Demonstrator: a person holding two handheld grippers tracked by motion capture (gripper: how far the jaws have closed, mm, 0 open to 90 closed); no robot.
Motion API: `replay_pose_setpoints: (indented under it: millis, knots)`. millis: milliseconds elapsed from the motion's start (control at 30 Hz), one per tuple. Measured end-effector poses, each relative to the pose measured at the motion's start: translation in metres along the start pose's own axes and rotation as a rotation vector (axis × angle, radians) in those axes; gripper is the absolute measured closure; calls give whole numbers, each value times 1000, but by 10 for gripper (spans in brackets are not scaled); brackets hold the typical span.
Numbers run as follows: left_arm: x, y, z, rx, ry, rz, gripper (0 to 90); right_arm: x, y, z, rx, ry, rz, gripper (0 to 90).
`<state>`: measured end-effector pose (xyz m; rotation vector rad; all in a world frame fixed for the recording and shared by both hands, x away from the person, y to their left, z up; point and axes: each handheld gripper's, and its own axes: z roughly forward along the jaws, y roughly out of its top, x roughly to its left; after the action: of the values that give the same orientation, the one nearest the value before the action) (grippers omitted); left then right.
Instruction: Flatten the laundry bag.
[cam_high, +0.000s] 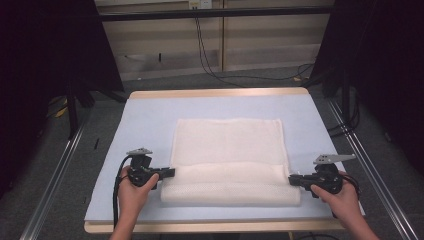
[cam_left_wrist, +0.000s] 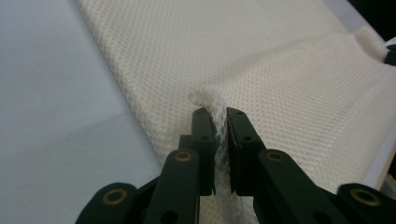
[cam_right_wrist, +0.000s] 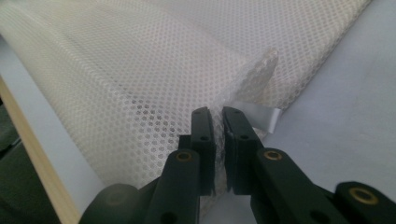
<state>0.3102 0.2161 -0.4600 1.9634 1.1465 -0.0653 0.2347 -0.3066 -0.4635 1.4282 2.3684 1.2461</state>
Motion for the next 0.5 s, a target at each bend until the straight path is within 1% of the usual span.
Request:
replay_pose_setpoints:
  millis: [33, 67, 100, 133, 167, 200, 267, 300, 333, 367, 400, 433, 467, 500]
  knots:
    - [0, -1, 2, 9, 15, 1, 822, 0, 0, 1, 0, -15, -9, 817]
    - [0, -2, 3, 19, 27, 3, 791, 3, 0, 3, 5, -66, -14, 724]
    - [-1, -2, 4, 26, 39, 3, 763, 4, 1, 4, 5, -98, -15, 685]
    - [-1, -3, 6, 24, 43, -5, 746, 4, 1, 5, 7, -107, -17, 684]
    - [-1, -4, 6, 31, 49, 0, 746, 4, 1, 5, 7, -107, -17, 684]
    - [-1, -4, 6, 29, 63, 6, 727, 5, 1, 5, 10, -112, -17, 680]
    - [-1, -6, 5, 15, 109, 18, 625, 4, 1, 6, 8, -132, -8, 598]
    - [-1, -6, 5, 23, 117, 18, 592, 4, 1, 7, 10, -143, 1, 560]
    - [-1, -7, 5, 22, 123, 7, 526, 1, 0, 8, 4, -148, 15, 521]
    - [0, -8, 5, 34, 137, -5, 507, 0, 0, 9, 4, -151, 22, 489]
    - [0, -8, 5, 34, 137, -5, 497, 0, 0, 9, 4, -151, 22, 489]
    - [0, -8, 6, 36, 145, -11, 497, -1, 0, 10, 12, -157, 34, 476]
    - [0, -9, 7, 42, 163, -21, 451, -4, -1, 14, 29, -136, 40, 476]
    - [0, -9, 7, 42, 163, -21, 441, -4, -1, 14, 23, -139, 41, 479]
